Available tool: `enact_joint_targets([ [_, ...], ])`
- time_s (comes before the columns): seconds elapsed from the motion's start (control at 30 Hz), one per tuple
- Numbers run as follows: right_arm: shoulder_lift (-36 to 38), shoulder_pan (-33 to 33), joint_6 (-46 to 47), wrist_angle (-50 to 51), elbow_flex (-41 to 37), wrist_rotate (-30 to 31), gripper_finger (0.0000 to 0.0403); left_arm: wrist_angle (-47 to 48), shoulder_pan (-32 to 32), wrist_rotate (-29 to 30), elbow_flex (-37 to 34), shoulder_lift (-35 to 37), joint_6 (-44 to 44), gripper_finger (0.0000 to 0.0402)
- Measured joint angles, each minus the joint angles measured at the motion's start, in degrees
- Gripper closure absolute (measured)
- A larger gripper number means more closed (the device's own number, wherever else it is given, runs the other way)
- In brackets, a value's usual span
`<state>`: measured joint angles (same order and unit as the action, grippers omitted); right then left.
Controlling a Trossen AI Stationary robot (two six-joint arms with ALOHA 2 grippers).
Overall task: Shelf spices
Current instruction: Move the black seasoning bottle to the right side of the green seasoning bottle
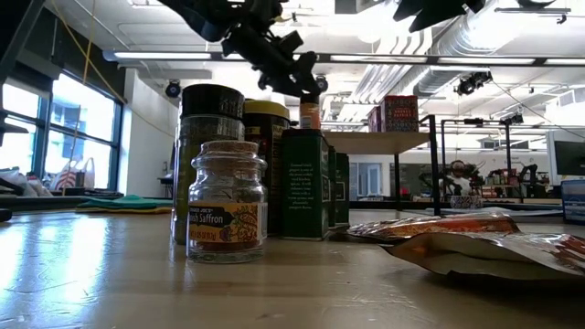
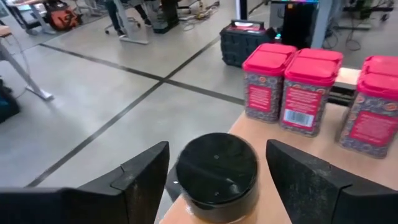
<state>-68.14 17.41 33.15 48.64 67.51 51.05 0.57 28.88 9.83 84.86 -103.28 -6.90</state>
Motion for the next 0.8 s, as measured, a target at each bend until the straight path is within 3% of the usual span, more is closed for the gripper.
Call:
enact_joint_targets([
  [0.6,0.0,0.0,0.0,0.0,0.0,0.0,0.0152,0.8,0.8,-2.1,0.1,0.0,0.7,0.0253],
  [0.8,0.0,0.0,-0.1,0.0,0.0,0.0,0.0152,0.7,0.8,-2.2,0.1,0.0,-0.1,0.0273],
])
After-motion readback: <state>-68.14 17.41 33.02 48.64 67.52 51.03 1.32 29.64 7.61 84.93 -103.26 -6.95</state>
